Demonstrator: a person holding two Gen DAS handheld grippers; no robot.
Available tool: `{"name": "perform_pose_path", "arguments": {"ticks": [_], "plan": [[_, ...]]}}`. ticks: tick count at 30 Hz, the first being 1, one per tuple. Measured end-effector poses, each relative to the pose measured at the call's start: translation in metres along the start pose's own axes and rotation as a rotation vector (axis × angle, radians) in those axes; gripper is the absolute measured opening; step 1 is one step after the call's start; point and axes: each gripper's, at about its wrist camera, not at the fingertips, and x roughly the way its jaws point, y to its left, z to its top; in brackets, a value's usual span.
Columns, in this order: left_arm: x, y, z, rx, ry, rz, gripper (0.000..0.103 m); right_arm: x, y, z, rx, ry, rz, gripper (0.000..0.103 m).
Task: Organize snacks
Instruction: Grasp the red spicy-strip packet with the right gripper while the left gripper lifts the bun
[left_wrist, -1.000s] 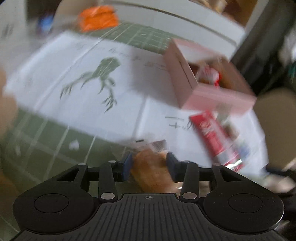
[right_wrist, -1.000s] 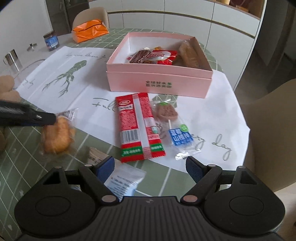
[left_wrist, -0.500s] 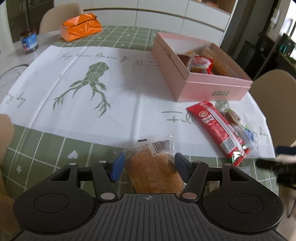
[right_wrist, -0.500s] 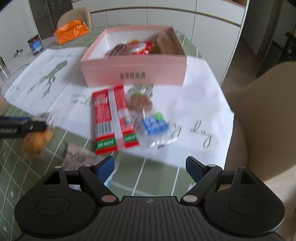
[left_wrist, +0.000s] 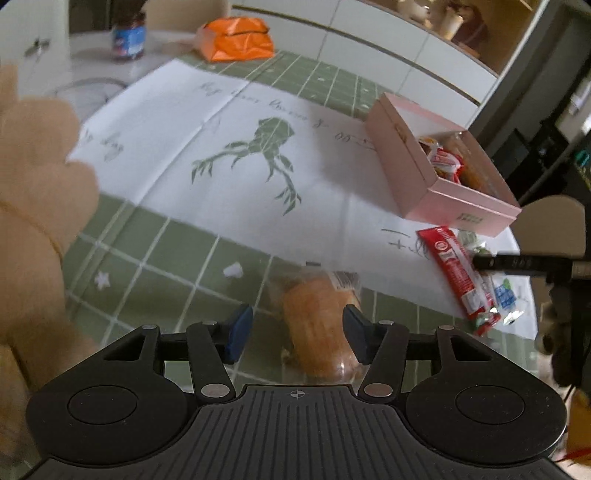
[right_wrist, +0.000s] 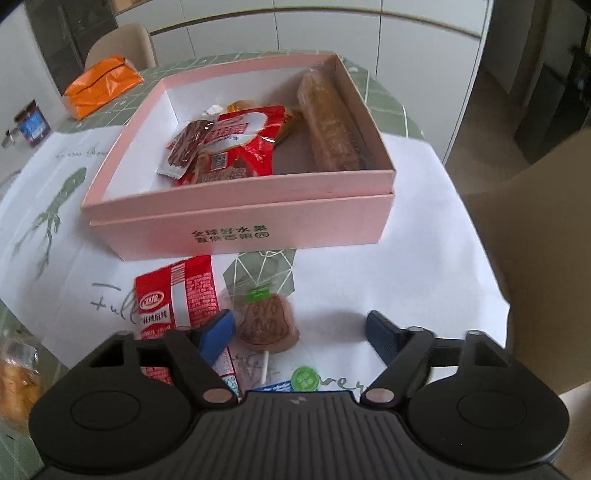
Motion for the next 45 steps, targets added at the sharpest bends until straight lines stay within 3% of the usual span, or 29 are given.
{"name": "perform_pose_path", "arguments": {"ticks": [2,4,10,19,21,25,29,34,37,41,42,44,45], "plan": [[0.004,-0.001,0.0,-0.023,0.006,-0.029,0.059,-0.006,0.01,-0.008,-0.058,-0.004,-0.008,0.046],[0.008,-0.007,0.001,-0.01,0.008,-0.032,0.059,-0.014,0.018,-0.018,-0.097,0.009,0.012,0.039],[0.033,-0.03,0.0,0.077,0.034,0.018,0.063,-0.036,0.017,-0.053,-0.144,0.043,0.05,0.039],[0.035,-0.06,-0.013,0.197,0.075,-0.071,0.058,-0.054,-0.014,-0.073,-0.105,0.048,0.044,0.039],[0.034,-0.065,-0.017,0.216,0.084,-0.074,0.058,-0.055,-0.013,-0.076,-0.129,0.036,0.02,0.043],[0.032,-0.067,-0.023,0.221,0.093,-0.081,0.058,-0.051,-0.015,-0.076,-0.114,0.022,-0.006,0.066],[0.031,-0.066,-0.026,0.213,0.098,-0.082,0.059,-0.05,-0.017,-0.067,-0.054,0.027,0.036,0.068],[0.029,-0.067,-0.029,0.205,0.098,-0.069,0.06,-0.049,0.017,-0.041,-0.093,-0.018,0.124,0.068],[0.029,-0.066,-0.03,0.196,0.102,-0.061,0.062,-0.034,0.042,-0.023,-0.099,0.0,0.152,0.077],[0.028,-0.064,-0.033,0.174,0.115,-0.049,0.063,-0.01,0.069,-0.015,-0.111,0.056,0.135,0.077],[0.027,-0.064,-0.034,0.173,0.115,-0.048,0.063,-0.01,0.078,-0.017,-0.149,0.042,0.109,0.073],[0.026,-0.063,-0.035,0.166,0.11,-0.049,0.064,-0.012,0.091,-0.023,-0.251,0.028,0.079,0.052],[0.027,-0.062,-0.036,0.161,0.109,-0.05,0.064,-0.016,0.094,-0.026,-0.28,0.023,0.084,0.051]]}}
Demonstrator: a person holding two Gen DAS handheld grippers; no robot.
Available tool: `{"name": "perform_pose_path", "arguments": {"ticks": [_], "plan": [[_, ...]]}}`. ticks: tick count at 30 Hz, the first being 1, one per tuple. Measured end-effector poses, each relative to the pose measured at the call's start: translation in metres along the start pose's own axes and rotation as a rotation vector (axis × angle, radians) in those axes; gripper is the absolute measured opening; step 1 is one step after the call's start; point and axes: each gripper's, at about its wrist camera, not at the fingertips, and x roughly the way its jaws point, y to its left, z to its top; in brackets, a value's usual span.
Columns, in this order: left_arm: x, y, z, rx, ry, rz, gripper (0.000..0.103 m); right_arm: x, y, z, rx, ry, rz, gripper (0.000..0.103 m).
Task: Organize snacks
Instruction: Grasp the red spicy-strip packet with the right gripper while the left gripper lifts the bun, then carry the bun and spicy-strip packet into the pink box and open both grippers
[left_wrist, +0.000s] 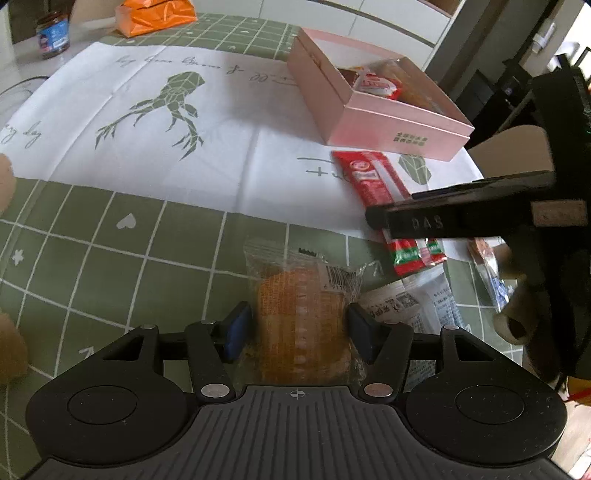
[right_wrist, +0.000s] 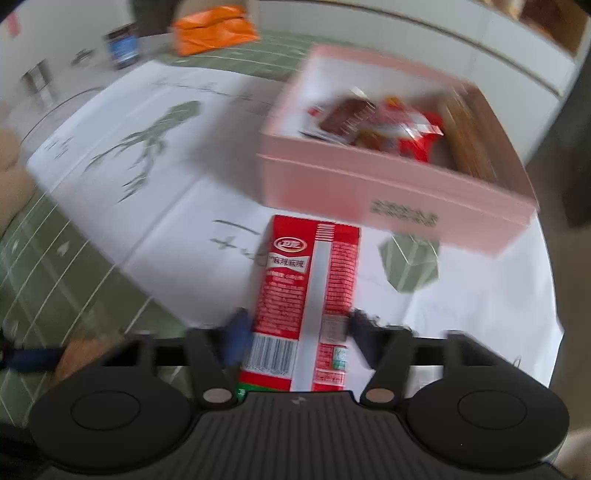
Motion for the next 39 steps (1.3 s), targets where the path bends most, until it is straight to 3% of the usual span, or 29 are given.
{"name": "perform_pose_path", "arguments": {"ticks": [8,14,19,22,25,28,30,33,36,39], "plan": [[0.0,0.002,-0.001,-0.003,-0.001,-0.01,0.064,-0.055,-0.008,0.003,0.004,-0.082,0.084,0.045],[-0.002,0.002,-0.003,0.02,-0.012,-0.024,0.06,-0.086,-0.038,-0.024,0.078,-0.079,0.074,0.045],[-0.026,-0.004,0.001,0.035,-0.092,-0.065,0.056,-0.108,-0.064,-0.051,0.139,-0.083,0.036,0.045],[-0.06,-0.016,0.036,0.034,-0.201,-0.162,0.056,-0.122,-0.081,-0.061,0.187,-0.108,0.03,0.045],[-0.096,-0.045,0.098,0.103,-0.36,-0.22,0.057,-0.137,-0.099,-0.062,0.232,-0.146,0.032,0.045],[-0.109,-0.076,0.167,0.154,-0.444,-0.224,0.058,-0.148,-0.11,-0.056,0.253,-0.197,0.025,0.045],[-0.093,-0.088,0.209,0.168,-0.395,-0.213,0.057,-0.152,-0.115,-0.052,0.266,-0.223,0.017,0.045],[-0.067,-0.075,0.237,0.046,-0.358,-0.22,0.055,-0.157,-0.125,-0.049,0.289,-0.256,0.01,0.045],[-0.055,-0.061,0.217,0.019,-0.345,-0.198,0.055,-0.156,-0.137,-0.053,0.322,-0.266,0.008,0.045],[-0.042,-0.042,0.17,-0.003,-0.255,-0.189,0.055,-0.15,-0.145,-0.059,0.35,-0.249,0.012,0.045]]}}
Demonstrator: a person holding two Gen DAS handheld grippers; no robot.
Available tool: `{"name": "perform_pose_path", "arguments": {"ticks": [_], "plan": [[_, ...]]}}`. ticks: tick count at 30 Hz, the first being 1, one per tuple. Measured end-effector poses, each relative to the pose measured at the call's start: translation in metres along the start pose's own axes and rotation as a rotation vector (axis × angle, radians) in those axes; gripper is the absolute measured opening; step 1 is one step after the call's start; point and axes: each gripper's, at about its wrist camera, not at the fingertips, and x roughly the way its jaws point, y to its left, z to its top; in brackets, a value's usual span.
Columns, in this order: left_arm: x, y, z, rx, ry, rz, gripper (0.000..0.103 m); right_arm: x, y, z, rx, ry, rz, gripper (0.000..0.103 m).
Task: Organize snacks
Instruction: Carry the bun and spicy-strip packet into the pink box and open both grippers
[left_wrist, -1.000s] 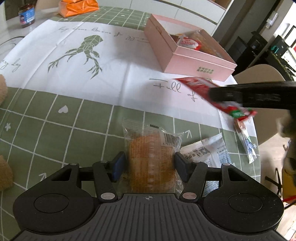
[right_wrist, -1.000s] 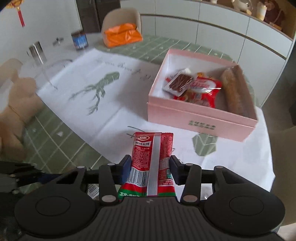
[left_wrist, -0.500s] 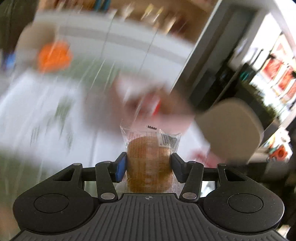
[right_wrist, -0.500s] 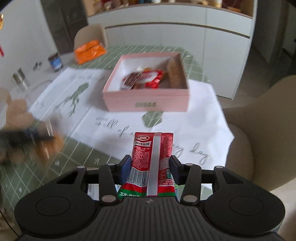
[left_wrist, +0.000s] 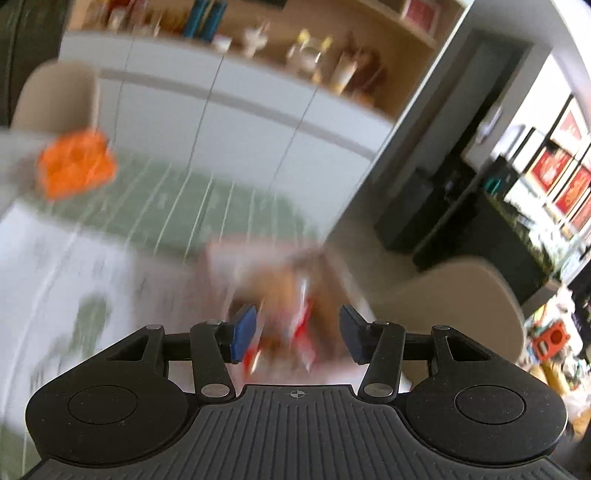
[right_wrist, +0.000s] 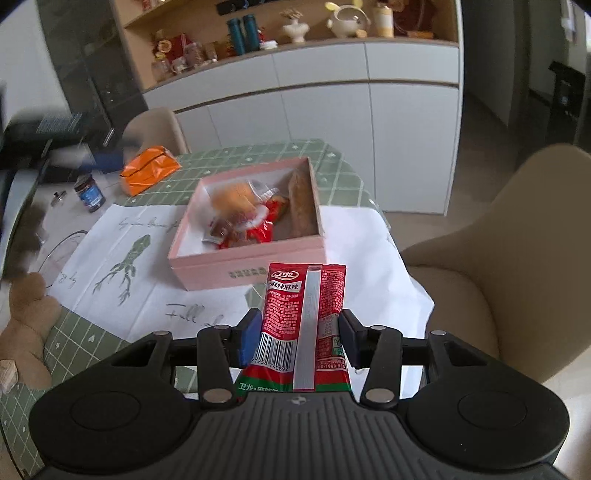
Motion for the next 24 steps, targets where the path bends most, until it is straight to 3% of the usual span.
{"name": "perform_pose_path", "arguments": {"ticks": [3,4,5,10,13,17,20,22,24], "plan": [[-0.005,0.017,-0.06,-0.04,0.098,0.048,0.055,-0.001,0.004,0.008,-0.007,-0.036,0.021,0.044],[-0.006,0.021,-0.078,-0.073,0.129,0.05,0.055,-0.003,0.009,0.015,-0.017,-0.062,0.029,0.032],[-0.008,0.027,-0.098,-0.112,0.167,0.042,0.055,-0.005,0.015,0.026,-0.031,-0.091,0.047,0.027],[-0.014,0.032,-0.142,-0.159,0.236,0.04,0.054,0.001,0.066,0.106,-0.119,-0.243,0.105,0.03],[-0.031,0.034,-0.153,-0.141,0.219,0.063,0.055,0.026,0.085,0.131,-0.169,-0.154,0.137,0.057],[-0.04,0.044,-0.161,-0.148,0.211,0.105,0.054,0.048,0.084,0.101,-0.216,-0.036,0.121,0.076],[-0.039,0.048,-0.168,-0.174,0.223,0.097,0.054,0.077,0.066,0.061,-0.185,0.137,0.068,0.077],[-0.037,0.046,-0.173,-0.178,0.234,0.086,0.054,0.095,0.049,0.031,-0.095,0.253,0.009,0.077],[-0.035,0.042,-0.176,-0.177,0.253,0.069,0.054,0.101,0.035,0.004,0.013,0.308,0.0,0.077]]}}
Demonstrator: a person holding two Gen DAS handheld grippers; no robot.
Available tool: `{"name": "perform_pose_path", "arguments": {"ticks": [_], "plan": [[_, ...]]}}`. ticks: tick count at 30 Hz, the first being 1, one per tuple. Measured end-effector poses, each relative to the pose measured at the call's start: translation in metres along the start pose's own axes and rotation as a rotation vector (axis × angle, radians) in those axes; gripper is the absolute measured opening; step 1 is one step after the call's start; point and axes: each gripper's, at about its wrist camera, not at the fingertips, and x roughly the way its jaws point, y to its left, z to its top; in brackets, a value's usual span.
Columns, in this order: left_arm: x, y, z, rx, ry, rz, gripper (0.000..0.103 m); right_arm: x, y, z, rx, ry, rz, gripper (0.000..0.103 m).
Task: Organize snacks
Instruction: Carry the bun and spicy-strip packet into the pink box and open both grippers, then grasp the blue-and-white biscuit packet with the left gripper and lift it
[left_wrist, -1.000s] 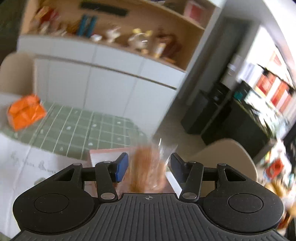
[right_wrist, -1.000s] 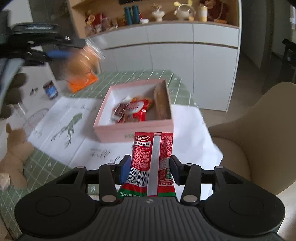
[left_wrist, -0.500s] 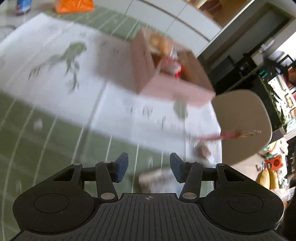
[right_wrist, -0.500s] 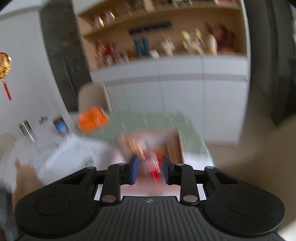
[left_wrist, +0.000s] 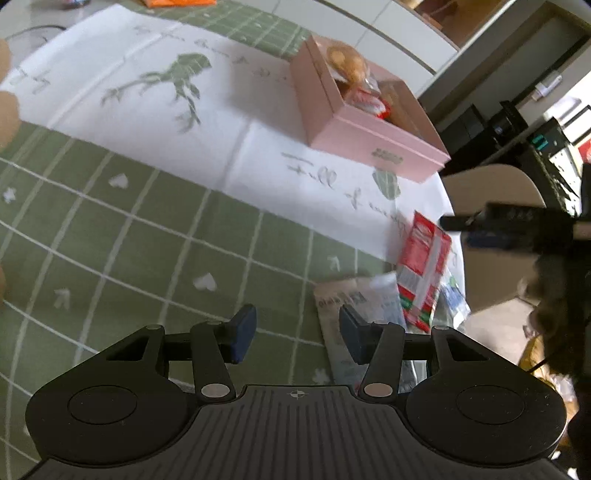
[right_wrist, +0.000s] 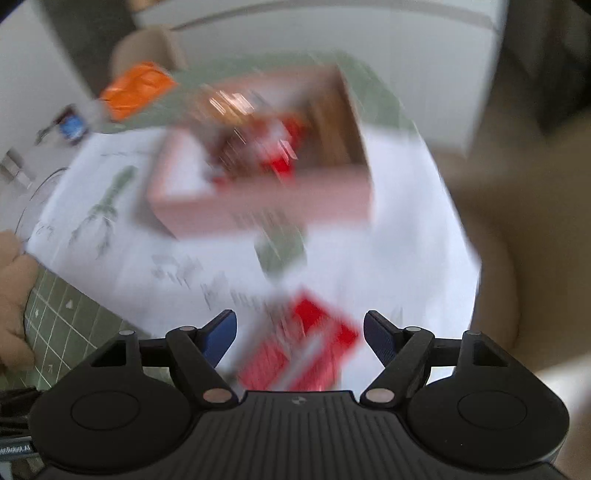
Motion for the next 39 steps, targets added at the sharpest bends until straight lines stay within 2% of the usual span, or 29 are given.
{"name": "perform_pose_path", "arguments": {"ticks": [2,4,6,7,10,12,13,14,15,16,17,18,23,26,28,30,31,32,34,37,39], "plan": [[0.004,-0.004,-0.002,0.016,0.019,-0.008,0.054,0.009,-0.007,-0.018,0.082,0.026,0.029,0.077],[0.006,-0.007,-0.002,0.029,0.025,-0.009,0.054,0.021,-0.001,-0.029,0.092,0.031,0.018,0.077],[0.006,-0.008,-0.002,0.029,0.027,-0.01,0.054,0.032,0.016,-0.035,0.011,0.011,-0.052,0.077],[0.006,-0.008,-0.002,0.03,0.027,-0.009,0.054,0.038,0.024,-0.039,-0.04,0.001,-0.09,0.08],[0.006,-0.008,-0.002,0.035,0.03,-0.005,0.054,0.045,0.047,-0.049,-0.185,-0.063,-0.144,0.078],[0.005,-0.005,-0.004,0.031,0.032,-0.001,0.054,0.043,0.056,-0.053,-0.251,-0.082,-0.115,0.065],[0.004,-0.003,-0.005,0.025,0.032,0.002,0.054,0.042,0.058,-0.052,-0.266,-0.072,-0.091,0.049],[0.003,-0.001,-0.006,0.018,0.03,0.005,0.054,0.038,0.059,-0.048,-0.272,-0.058,-0.075,0.041],[0.002,0.001,-0.007,0.011,0.028,0.007,0.054,0.033,0.058,-0.045,-0.271,-0.06,-0.065,0.036],[0.001,0.003,-0.007,0.002,0.026,0.009,0.054,0.025,0.057,-0.037,-0.264,-0.065,-0.051,0.023],[0.0,0.006,-0.009,-0.008,0.023,0.011,0.054,0.018,0.055,-0.032,-0.249,-0.067,-0.031,0.013],[-0.002,0.01,-0.01,-0.018,0.021,0.014,0.054,0.007,0.051,-0.025,-0.222,-0.074,0.001,0.008],[-0.009,0.025,-0.015,-0.064,0.007,0.032,0.053,-0.056,0.045,0.015,-0.142,-0.195,0.136,0.008],[-0.015,0.027,-0.012,-0.074,-0.011,0.036,0.053,-0.086,0.047,0.054,-0.117,-0.286,0.194,0.008],[-0.017,0.023,-0.007,-0.067,-0.022,0.037,0.053,-0.097,0.047,0.088,-0.085,-0.327,0.25,0.01],[-0.018,0.02,-0.005,-0.059,-0.029,0.042,0.053,-0.095,0.042,0.123,-0.023,-0.339,0.309,0.026],[-0.019,0.019,-0.004,-0.054,-0.029,0.046,0.053,-0.09,0.039,0.135,0.005,-0.354,0.276,0.056],[-0.019,0.018,-0.005,-0.048,-0.027,0.048,0.053,-0.084,0.036,0.143,0.021,-0.375,0.217,0.079],[-0.019,0.017,-0.009,-0.032,-0.017,0.045,0.053,-0.071,0.029,0.144,0.026,-0.383,0.102,0.079],[-0.013,0.02,-0.016,-0.034,0.013,0.036,0.053,-0.048,0.018,0.113,-0.011,-0.301,0.074,0.079],[-0.007,0.018,-0.02,-0.029,0.033,0.017,0.053,-0.032,0.014,0.08,-0.05,-0.227,0.045,0.079]]}}
